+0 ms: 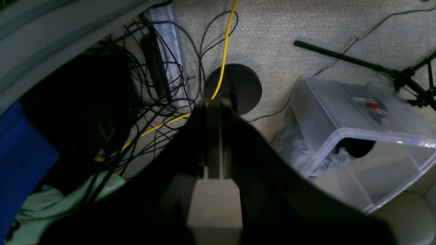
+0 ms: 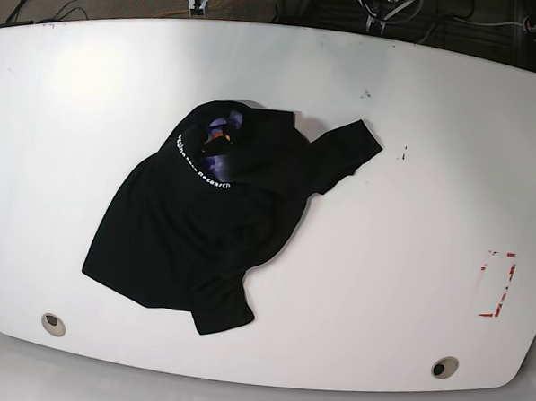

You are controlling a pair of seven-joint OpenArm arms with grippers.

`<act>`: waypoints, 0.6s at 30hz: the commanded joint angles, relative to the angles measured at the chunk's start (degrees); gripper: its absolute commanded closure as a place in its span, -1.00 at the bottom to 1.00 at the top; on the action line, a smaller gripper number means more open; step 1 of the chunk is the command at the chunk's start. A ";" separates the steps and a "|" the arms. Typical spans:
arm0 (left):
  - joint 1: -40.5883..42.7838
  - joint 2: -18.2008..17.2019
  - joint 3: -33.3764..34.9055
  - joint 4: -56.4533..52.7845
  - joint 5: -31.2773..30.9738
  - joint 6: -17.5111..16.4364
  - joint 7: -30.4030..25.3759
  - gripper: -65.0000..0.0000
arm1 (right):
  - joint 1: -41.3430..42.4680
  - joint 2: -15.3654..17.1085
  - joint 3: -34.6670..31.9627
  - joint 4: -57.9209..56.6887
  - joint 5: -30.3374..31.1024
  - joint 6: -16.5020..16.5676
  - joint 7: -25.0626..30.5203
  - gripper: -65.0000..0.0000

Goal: Layout the t-shirt on the table in an organized manner, then fold the t-shirt properly

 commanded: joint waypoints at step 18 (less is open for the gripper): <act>0.57 0.01 0.03 0.88 -1.15 -0.91 -0.24 0.97 | -0.17 0.25 0.10 0.31 -0.15 -0.55 0.03 1.00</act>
